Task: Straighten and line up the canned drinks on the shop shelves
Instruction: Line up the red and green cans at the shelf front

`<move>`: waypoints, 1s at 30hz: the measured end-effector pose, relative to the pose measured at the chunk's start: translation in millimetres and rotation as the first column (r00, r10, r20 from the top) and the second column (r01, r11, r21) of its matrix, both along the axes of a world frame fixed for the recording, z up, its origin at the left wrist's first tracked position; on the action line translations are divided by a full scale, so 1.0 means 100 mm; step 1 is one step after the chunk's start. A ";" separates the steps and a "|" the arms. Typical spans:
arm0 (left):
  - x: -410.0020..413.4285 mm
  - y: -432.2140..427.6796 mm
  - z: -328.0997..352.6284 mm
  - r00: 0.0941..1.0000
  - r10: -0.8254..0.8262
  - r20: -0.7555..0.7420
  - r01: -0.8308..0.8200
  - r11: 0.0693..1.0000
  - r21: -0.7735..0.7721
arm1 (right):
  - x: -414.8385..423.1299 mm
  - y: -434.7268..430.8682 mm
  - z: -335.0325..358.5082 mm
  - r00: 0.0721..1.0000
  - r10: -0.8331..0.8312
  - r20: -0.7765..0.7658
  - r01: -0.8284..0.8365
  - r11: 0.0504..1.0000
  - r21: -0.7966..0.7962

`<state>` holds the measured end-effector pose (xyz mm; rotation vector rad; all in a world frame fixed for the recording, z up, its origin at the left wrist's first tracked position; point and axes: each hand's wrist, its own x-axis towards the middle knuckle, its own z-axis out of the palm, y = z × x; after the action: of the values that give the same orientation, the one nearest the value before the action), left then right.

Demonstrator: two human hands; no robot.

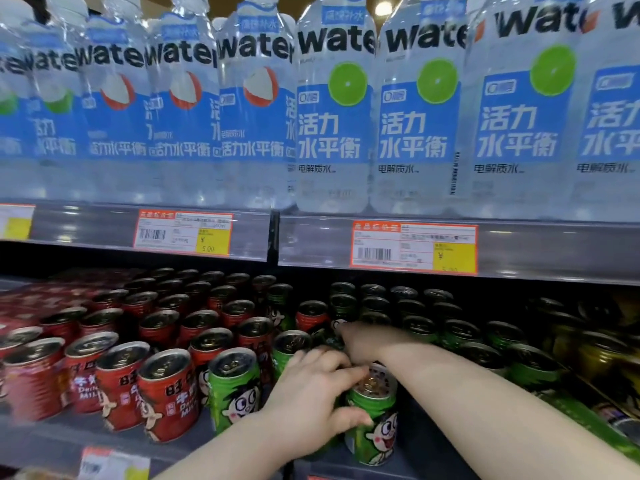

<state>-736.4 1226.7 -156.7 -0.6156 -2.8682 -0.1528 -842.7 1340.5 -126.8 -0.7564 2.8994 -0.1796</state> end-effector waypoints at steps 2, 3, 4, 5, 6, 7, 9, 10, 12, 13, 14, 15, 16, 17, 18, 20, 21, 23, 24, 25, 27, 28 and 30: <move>0.01 -0.01 -0.01 1.000 0.007 -0.001 -0.007 1.000 0.017 | -0.02 0.00 -0.03 1.000 0.024 -0.008 -0.023 1.000 0.016; 0.01 -0.01 -0.02 1.000 0.009 0.002 -0.009 1.000 0.015 | -0.05 0.01 -0.04 1.000 0.013 0.007 -0.013 1.000 -0.005; 0.01 -0.02 -0.01 1.000 0.007 0.004 -0.007 1.000 0.016 | -0.07 0.03 -0.05 1.000 -0.007 0.023 0.008 0.999 -0.048; 0.01 -0.02 -0.01 1.000 0.004 0.008 -0.004 1.000 0.022 | -0.08 0.05 -0.04 0.999 -0.030 0.038 0.035 0.993 -0.110; 0.01 -0.02 0.00 1.000 0.002 0.009 -0.002 1.000 0.027 | -0.08 0.07 -0.02 0.997 -0.054 0.046 0.061 0.982 -0.181; 0.00 -0.02 0.00 1.000 0.005 0.008 -0.005 1.000 0.023 | -0.07 0.10 0.01 0.996 -0.078 0.052 0.088 0.964 -0.250; 0.00 -0.02 0.00 1.000 0.014 -0.003 -0.014 1.000 0.001 | -0.01 0.19 0.09 0.991 -0.119 0.056 0.131 0.925 -0.356; 0.00 -0.01 -0.01 1.000 0.015 -0.013 -0.015 1.000 -0.006 | 0.03 0.25 0.15 0.989 -0.144 0.035 0.146 0.911 -0.387; 0.01 -0.01 -0.02 1.000 0.015 -0.027 -0.015 1.000 -0.009 | 0.13 0.40 0.27 0.976 -0.212 -0.049 0.170 0.883 -0.438; 0.01 -0.01 -0.02 1.000 0.015 -0.025 -0.015 1.000 -0.007 | 0.18 0.48 0.35 0.967 -0.238 -0.088 0.170 0.866 -0.471; 0.01 0.00 -0.02 1.000 0.020 -0.021 -0.020 1.000 -0.005 | 0.24 0.56 0.43 0.961 -0.252 -0.116 0.166 0.856 -0.489; 0.02 0.00 -0.01 0.999 0.028 -0.015 -0.028 1.000 -0.005 | 0.31 0.65 0.51 0.959 -0.256 -0.123 0.167 0.858 -0.486; 0.02 0.01 0.00 0.999 0.034 -0.011 -0.034 0.999 -0.012 | 0.38 0.73 0.58 0.963 -0.243 -0.118 0.166 0.876 -0.453; 0.03 0.02 0.01 0.999 0.037 -0.016 -0.037 0.999 -0.023 | 0.43 0.81 0.64 0.972 -0.209 -0.109 0.152 0.910 -0.385; 0.04 0.03 0.01 0.999 0.037 -0.024 -0.038 0.999 -0.030 | 0.48 0.88 0.67 0.982 -0.161 -0.100 0.124 0.946 -0.299; 0.05 0.04 0.00 0.999 0.038 -0.028 -0.039 0.999 -0.036 | 0.55 0.98 0.65 0.997 -0.068 -0.039 0.061 0.985 -0.161; 0.05 0.04 0.00 0.999 0.039 -0.025 -0.039 0.999 -0.032 | 0.57 0.99 0.58 0.999 -0.038 0.000 0.038 0.991 -0.125; 0.05 0.04 -0.02 0.999 0.038 -0.039 -0.039 0.999 -0.028 | 0.58 1.00 0.39 0.998 -0.010 0.062 0.017 0.994 -0.107; 0.05 0.04 -0.02 0.998 0.036 -0.050 -0.037 0.999 -0.024 | 0.59 0.99 0.29 0.996 0.004 0.089 0.007 0.992 -0.129; 0.06 0.04 -0.02 0.997 0.031 -0.064 -0.032 0.999 -0.013 | 0.61 0.99 0.22 0.993 0.020 0.113 -0.001 0.986 -0.166; 0.06 0.03 -0.04 0.997 0.032 -0.077 -0.032 0.999 0.000 | 0.64 1.02 0.14 0.990 0.024 0.139 0.004 0.979 -0.203; 0.06 0.03 -0.05 0.996 0.031 -0.085 -0.031 1.000 0.001 | 0.66 1.04 0.12 0.989 0.016 0.149 0.010 0.985 -0.174; 0.07 0.04 -0.06 0.995 0.036 -0.095 -0.036 0.999 0.004 | 0.67 1.05 0.08 0.992 0.008 0.125 0.002 0.997 -0.073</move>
<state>-729.6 1230.8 -162.4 -0.5547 -2.7852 -0.1178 -775.6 1445.0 -118.5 -0.7329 2.7863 -0.3224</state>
